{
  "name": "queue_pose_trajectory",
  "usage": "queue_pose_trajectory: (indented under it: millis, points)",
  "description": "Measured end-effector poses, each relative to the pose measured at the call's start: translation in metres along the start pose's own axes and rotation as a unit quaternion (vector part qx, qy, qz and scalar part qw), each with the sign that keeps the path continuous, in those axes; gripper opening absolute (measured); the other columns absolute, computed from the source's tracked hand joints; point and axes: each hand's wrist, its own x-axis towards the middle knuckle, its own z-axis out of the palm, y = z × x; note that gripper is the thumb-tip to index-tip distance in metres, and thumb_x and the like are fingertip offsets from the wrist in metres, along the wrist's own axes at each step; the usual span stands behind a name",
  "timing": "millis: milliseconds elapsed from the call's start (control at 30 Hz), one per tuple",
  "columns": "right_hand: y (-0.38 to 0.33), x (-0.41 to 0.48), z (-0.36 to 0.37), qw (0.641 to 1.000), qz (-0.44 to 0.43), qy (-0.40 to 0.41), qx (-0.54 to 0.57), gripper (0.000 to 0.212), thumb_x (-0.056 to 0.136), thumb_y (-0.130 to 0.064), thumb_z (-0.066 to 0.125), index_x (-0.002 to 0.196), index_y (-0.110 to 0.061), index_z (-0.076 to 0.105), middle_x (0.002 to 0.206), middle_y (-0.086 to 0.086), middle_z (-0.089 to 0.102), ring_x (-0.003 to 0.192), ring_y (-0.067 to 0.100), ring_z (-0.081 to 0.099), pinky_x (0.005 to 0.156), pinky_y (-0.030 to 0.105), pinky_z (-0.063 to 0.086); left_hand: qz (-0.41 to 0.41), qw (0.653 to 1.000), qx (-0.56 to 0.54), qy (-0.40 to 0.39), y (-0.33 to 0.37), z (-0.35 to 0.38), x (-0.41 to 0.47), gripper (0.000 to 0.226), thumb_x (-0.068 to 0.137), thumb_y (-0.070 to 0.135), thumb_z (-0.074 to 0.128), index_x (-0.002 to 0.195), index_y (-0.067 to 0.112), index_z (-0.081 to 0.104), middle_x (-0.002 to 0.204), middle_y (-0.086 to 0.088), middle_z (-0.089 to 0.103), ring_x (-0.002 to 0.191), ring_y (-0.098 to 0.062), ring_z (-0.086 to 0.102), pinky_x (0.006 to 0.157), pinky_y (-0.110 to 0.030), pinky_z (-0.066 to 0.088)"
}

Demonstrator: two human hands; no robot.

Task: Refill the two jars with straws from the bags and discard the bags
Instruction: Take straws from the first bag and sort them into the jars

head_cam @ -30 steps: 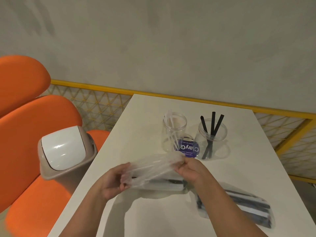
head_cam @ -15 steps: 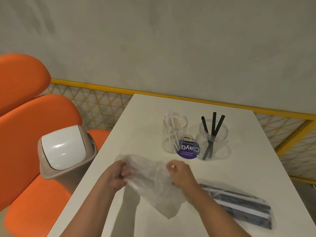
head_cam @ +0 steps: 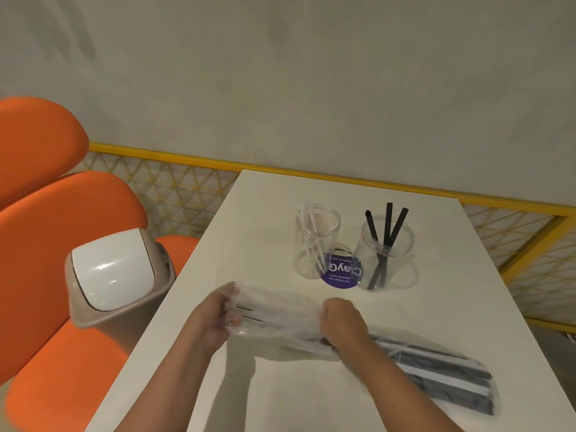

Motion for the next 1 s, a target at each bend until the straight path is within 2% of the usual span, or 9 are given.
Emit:
queue_pose_trajectory:
  millis: [67,233,300,433,600,667,733,867,1000]
  points:
    - [0.007,0.008,0.002,0.966,0.047,0.007,0.255,0.030,0.092,-0.002,0.038,0.064,-0.013,0.042,0.073,0.007,0.052,0.074,0.027,0.059,0.059,0.024,0.049,-0.010,1.000,-0.004,-0.009,-0.002,0.000,-0.001,0.040,0.084,-0.003,0.045,0.050,0.013,0.060,0.038,0.005,0.028,0.026,-0.007,0.020,0.029,-0.012,0.021]
    - [0.005,0.018,-0.002,0.623,0.167,-0.112,0.756,0.023,0.089,0.012,0.043,0.105,0.006,0.057,0.102,0.023,0.064,0.093,0.033,0.063,0.057,0.039,0.059,-0.024,0.997,0.035,-0.061,-0.007,-0.005,-0.008,0.016,0.064,0.001,0.064,0.057,0.016,0.064,0.044,0.005,0.019,0.031,-0.009,0.017,0.033,-0.013,0.020]
    - [0.000,0.020,-0.002,0.544,0.182,-0.091,0.814,0.023,0.090,0.011,0.042,0.101,0.004,0.060,0.085,0.017,0.069,0.084,0.028,0.061,0.051,0.031,0.057,-0.043,0.996,0.053,-0.055,-0.010,-0.009,-0.007,0.017,0.072,0.003,0.065,0.063,0.016,0.066,0.044,0.005,0.022,0.031,-0.009,0.020,0.034,-0.015,0.023]
    - [0.000,0.009,-0.001,0.623,0.153,-0.084,0.762,0.015,0.087,-0.007,0.054,0.073,-0.012,0.052,0.041,-0.002,0.042,0.035,0.009,0.035,0.035,0.020,0.030,-0.050,0.997,-0.039,-0.042,-0.006,-0.015,-0.001,0.026,0.087,-0.004,0.046,0.074,0.005,0.065,0.048,-0.004,0.054,0.033,-0.017,0.052,0.037,-0.019,0.046]
    - [0.012,0.007,0.000,0.930,-0.010,-0.111,0.351,0.034,0.079,-0.018,0.070,0.108,-0.018,0.053,0.094,-0.004,0.052,0.077,0.010,0.049,0.062,0.021,0.039,-0.068,0.986,-0.130,-0.076,0.000,-0.031,0.016,0.061,0.011,-0.020,0.080,0.070,-0.009,0.069,0.069,-0.016,0.067,0.059,-0.022,0.064,0.052,-0.028,0.056]
    - [0.006,0.006,0.006,0.957,-0.007,-0.045,0.286,0.009,0.083,-0.013,0.063,0.089,-0.011,0.057,0.086,0.003,0.052,0.076,0.015,0.047,0.066,0.025,0.039,-0.089,0.987,-0.117,-0.067,-0.004,-0.031,0.017,0.043,0.029,-0.016,0.078,0.069,-0.003,0.069,0.065,-0.009,0.063,0.053,-0.017,0.056,0.047,-0.023,0.049]
    - [0.006,0.009,0.006,0.897,0.076,-0.044,0.433,0.010,0.086,-0.002,0.052,0.079,-0.003,0.060,0.081,0.012,0.056,0.071,0.020,0.051,0.062,0.030,0.046,-0.088,0.994,-0.063,-0.029,-0.004,-0.027,0.011,0.014,0.060,-0.006,0.057,0.065,0.007,0.058,0.049,-0.001,0.047,0.036,-0.012,0.042,0.041,-0.015,0.035]
    - [0.014,0.019,-0.004,0.658,0.176,-0.060,0.729,0.022,0.090,0.013,0.037,0.082,0.004,0.055,0.077,0.014,0.056,0.070,0.021,0.054,0.053,0.028,0.054,-0.049,0.993,0.109,0.006,-0.004,-0.026,0.007,0.014,0.085,0.007,0.053,0.072,0.009,0.057,0.045,-0.002,0.055,0.044,-0.017,0.049,0.047,-0.024,0.039]
    - [0.013,0.023,0.005,0.613,0.209,-0.030,0.761,0.027,0.086,0.015,0.037,0.073,-0.001,0.054,0.049,0.006,0.054,0.044,0.016,0.048,0.036,0.019,0.037,-0.035,0.992,0.111,-0.045,0.000,-0.019,0.008,0.017,0.095,0.013,0.050,0.085,0.002,0.058,0.076,-0.013,0.066,0.063,-0.022,0.066,0.066,-0.034,0.051]
